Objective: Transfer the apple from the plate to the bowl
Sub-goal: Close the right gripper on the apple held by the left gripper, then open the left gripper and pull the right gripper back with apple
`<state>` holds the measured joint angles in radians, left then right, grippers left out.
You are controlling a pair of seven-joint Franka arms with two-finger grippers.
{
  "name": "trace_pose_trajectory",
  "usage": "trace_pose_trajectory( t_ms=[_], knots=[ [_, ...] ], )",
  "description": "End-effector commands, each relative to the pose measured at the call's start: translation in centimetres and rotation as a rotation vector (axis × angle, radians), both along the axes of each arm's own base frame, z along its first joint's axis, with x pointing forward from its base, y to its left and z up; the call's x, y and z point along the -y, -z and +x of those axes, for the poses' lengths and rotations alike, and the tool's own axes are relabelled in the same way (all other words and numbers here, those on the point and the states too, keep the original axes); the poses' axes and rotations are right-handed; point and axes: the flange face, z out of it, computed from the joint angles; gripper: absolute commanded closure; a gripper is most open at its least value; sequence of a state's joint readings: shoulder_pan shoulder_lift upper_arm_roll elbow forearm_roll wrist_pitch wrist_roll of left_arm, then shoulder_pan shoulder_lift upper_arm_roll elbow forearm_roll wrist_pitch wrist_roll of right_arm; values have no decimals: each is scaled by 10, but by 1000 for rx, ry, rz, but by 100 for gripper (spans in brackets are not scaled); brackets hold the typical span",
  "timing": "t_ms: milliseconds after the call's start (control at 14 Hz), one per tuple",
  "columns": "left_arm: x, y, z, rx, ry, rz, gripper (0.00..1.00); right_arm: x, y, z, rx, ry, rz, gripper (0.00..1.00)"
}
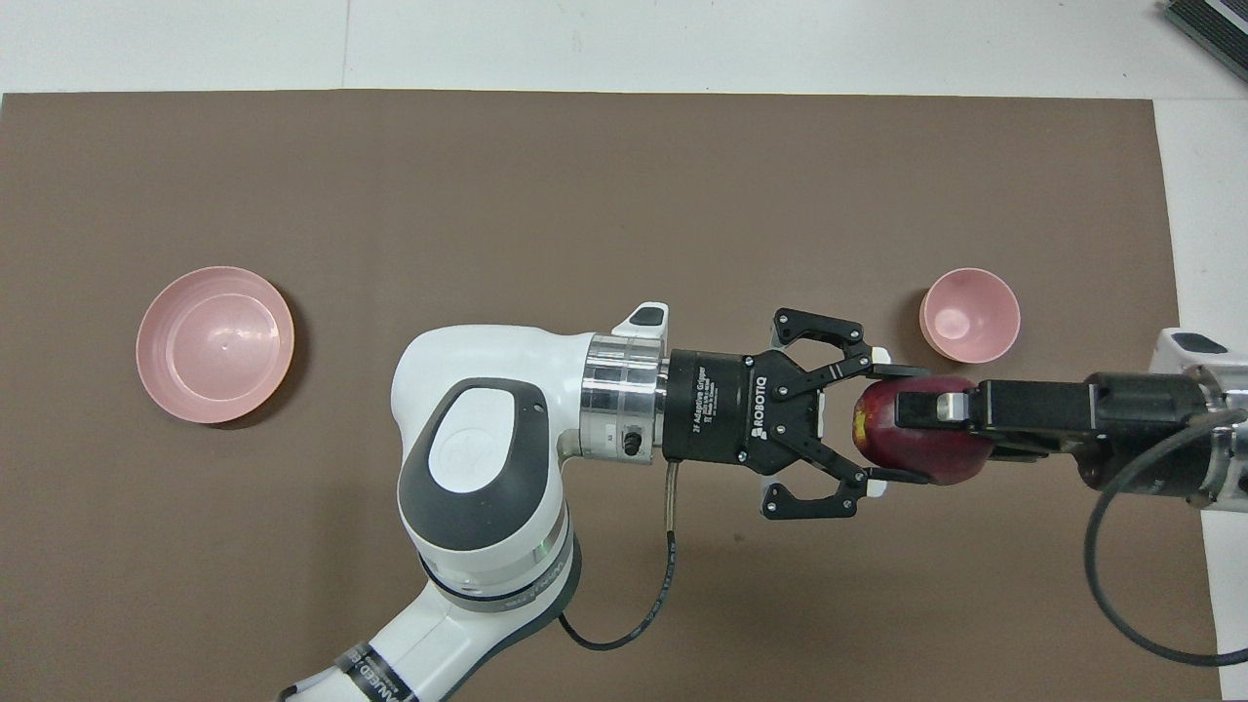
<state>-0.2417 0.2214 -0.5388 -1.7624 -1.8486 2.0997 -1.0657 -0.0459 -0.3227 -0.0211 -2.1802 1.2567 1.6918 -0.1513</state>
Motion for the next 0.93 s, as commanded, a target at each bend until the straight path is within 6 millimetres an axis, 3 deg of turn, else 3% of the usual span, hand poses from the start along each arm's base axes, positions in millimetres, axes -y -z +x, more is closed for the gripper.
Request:
trace_pose_trajectory(
  t_ms=[0,72,502,645,860],
  knots=[
    [3,-5,2,7,-16,-11,71,1,2,-8,-36,0,-30,100],
    [2,-7,2,14,-18,-10,1,1,3,-8,-41,2,-31,100],
    [-23,-6,22,115,-21,84,0,30,14,10,-84,29,-194,100],
    [-38,1,34,156,-14,134,0,50,19,21,-103,45,-309,100],
    [-59,10,47,240,46,222,0,65,31,30,-116,62,-520,100]
  ],
)
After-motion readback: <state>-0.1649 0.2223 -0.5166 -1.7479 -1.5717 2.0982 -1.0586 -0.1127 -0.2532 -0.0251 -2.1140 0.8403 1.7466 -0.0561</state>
